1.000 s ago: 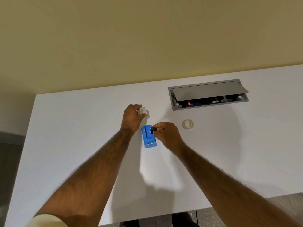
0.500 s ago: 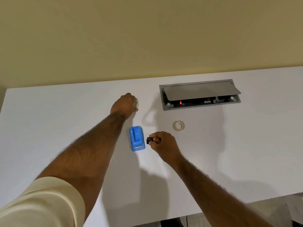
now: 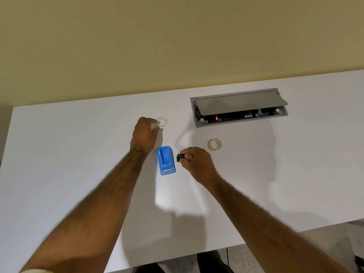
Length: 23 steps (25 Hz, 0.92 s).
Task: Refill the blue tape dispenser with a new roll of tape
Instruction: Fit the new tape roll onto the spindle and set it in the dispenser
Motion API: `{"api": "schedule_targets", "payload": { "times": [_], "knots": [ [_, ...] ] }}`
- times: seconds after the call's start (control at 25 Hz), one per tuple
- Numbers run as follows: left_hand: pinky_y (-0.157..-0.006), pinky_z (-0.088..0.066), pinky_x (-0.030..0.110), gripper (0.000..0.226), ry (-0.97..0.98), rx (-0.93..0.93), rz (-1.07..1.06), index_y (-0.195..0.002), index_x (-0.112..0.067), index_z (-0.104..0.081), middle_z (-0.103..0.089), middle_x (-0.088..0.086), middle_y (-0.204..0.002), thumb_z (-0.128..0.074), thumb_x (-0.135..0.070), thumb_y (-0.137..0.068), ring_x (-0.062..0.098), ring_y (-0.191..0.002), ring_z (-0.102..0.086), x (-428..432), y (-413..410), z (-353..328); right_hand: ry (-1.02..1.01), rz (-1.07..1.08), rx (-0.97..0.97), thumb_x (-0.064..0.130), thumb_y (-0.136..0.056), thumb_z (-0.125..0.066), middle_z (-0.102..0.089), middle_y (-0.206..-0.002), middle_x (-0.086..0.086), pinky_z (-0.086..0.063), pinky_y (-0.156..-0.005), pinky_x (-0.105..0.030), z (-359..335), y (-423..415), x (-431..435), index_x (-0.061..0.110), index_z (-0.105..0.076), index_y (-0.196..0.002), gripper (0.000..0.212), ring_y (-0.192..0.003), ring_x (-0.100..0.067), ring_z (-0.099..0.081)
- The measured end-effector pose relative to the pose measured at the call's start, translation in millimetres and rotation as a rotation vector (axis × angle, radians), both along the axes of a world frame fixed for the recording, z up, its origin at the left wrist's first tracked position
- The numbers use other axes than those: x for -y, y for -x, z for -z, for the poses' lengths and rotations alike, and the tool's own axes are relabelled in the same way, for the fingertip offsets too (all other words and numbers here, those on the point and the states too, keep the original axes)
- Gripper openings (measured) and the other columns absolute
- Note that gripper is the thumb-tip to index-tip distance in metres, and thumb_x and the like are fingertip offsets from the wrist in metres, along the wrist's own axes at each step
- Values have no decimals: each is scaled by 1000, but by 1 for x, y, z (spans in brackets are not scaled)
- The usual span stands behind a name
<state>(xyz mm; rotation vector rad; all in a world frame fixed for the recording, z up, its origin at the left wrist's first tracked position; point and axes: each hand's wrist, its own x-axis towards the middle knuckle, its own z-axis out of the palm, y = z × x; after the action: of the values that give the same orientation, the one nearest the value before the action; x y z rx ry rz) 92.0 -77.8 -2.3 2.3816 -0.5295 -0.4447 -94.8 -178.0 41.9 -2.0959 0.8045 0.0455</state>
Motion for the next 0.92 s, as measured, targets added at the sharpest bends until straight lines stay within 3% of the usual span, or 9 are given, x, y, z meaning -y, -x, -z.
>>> {"api": "schedule_targets", "payload": {
  "times": [0.08,0.2,0.28,0.44,0.6,0.72,0.8,0.92],
  "knots": [
    [-83,-47,24,20,93,-44,-61,-109,-12,-71,-71,3,-111,-63,-23,-95,16,-95,-67,-19,19,-11,7,9,0,16,-84,-66,-71,-91,-1,-45,-72,-15,2,-7,1,9,-68,-100,17,-80,-15,-62],
    [-72,-53,17,10,300,-304,-137,-96,-21,-75,-75,-14,-90,-68,-26,-92,1,-76,-69,-46,49,-32,6,40,20,16,-83,-67,-63,-81,2,-37,-61,-9,2,-19,-3,10,-63,-94,14,-71,-11,-53],
    [-75,-57,21,13,389,-445,-139,-99,-19,-78,-78,-8,-88,-72,-26,-90,7,-77,-73,-55,65,-43,48,-31,47,14,-83,-64,-68,-84,-4,-36,-59,-9,0,-28,-9,7,-65,-91,10,-70,-12,-53],
    [-86,-60,34,22,442,-536,-125,-109,-13,-76,-79,6,-97,-75,-18,-87,21,-88,-76,-61,77,-60,-26,-36,112,15,-85,-66,-72,-92,-7,-41,-65,-11,-8,-39,-22,8,-67,-96,13,-76,-15,-60],
    [-91,-59,41,22,491,-625,-139,-110,-8,-76,-78,15,-102,-72,-11,-89,32,-96,-74,-66,75,-65,-113,-10,164,15,-85,-65,-72,-92,-4,-52,-74,-24,-16,-39,-28,10,-68,-99,15,-79,-16,-64],
    [-89,-60,40,16,500,-654,-166,-104,-6,-77,-78,15,-97,-71,-8,-90,27,-89,-75,-69,74,-65,-116,-39,178,14,-87,-64,-73,-103,-7,-53,-83,-26,-18,-37,-29,9,-69,-107,21,-88,-15,-65],
    [-83,-61,36,14,493,-636,-196,-102,-6,-76,-79,10,-92,-71,-10,-90,19,-80,-74,-71,73,-63,-83,-22,177,18,-86,-65,-74,-100,-3,-51,-81,-23,-17,-33,-23,13,-70,-106,21,-84,-10,-64],
    [-82,-60,35,14,507,-626,-230,-104,-5,-73,-77,7,-90,-70,-10,-91,15,-76,-71,-73,71,-60,118,51,115,22,-85,-66,-70,-98,-2,-46,-76,-22,-10,-17,8,15,-70,-102,18,-79,-11,-63]
  ]
}}
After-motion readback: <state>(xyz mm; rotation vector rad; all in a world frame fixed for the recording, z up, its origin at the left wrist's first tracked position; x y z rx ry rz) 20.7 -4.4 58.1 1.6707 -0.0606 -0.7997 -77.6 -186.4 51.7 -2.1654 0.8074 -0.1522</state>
